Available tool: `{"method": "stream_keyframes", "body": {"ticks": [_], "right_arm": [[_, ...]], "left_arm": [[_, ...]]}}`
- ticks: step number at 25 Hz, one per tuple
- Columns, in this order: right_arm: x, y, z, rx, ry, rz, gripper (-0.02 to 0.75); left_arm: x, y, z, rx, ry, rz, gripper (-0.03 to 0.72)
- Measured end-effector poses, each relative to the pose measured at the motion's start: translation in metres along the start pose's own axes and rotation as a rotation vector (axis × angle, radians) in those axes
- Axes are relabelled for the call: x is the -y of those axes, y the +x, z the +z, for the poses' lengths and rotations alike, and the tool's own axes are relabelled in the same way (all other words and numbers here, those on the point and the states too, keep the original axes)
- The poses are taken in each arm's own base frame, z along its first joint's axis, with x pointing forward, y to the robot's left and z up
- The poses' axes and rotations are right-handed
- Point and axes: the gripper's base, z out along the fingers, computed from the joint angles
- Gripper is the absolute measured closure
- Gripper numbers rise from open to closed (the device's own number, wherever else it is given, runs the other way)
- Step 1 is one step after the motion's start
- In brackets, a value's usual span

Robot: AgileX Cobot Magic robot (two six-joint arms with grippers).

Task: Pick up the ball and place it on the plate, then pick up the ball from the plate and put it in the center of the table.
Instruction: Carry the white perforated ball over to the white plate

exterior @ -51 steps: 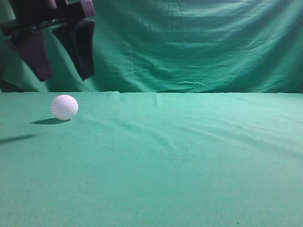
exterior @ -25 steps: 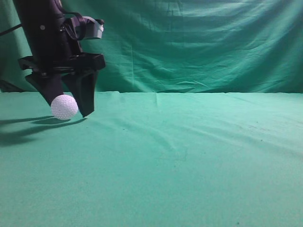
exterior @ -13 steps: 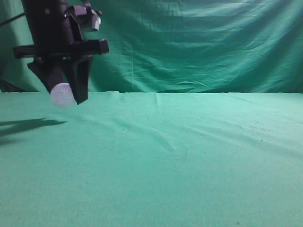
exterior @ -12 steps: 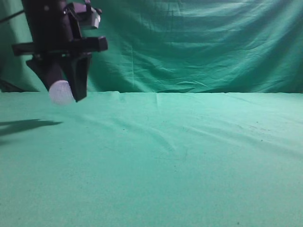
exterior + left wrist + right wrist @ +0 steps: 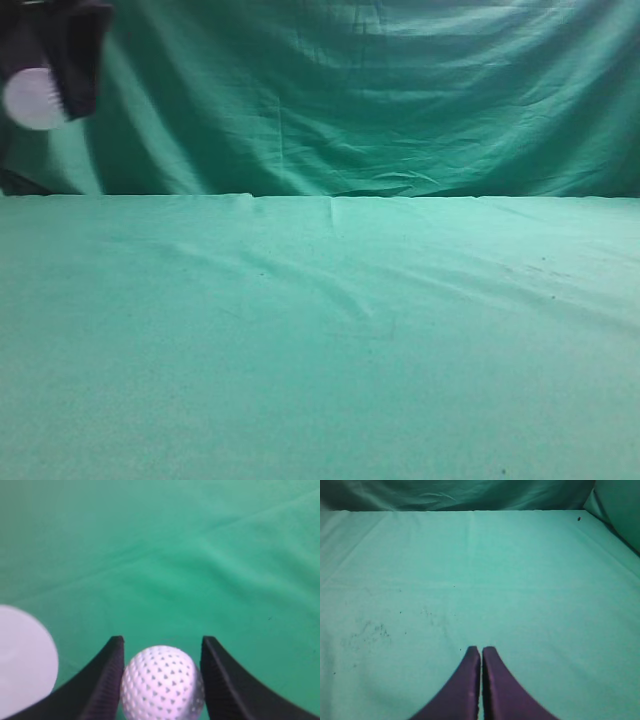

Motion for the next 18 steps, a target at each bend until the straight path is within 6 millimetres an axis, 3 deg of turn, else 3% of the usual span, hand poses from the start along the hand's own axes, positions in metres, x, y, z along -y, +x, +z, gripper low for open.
{"method": "stream_keyframes", "body": {"ticks": [10, 15, 18], "right_arm": [[0.0, 0.0, 0.0, 0.0, 0.0, 0.0, 0.738], [0.0, 0.0, 0.0, -0.002, 0.0, 0.0, 0.738], [0.0, 0.0, 0.0, -0.002, 0.0, 0.0, 0.738]], "left_arm": [[-0.095, 0.069, 0.012, -0.111, -0.08, -0.308, 0.389], [-0.134, 0.079, 0.008, -0.043, -0.133, -0.431, 0.389], [-0.148, 0.08, 0.006, 0.01, -0.168, -0.451, 0.389]]}}
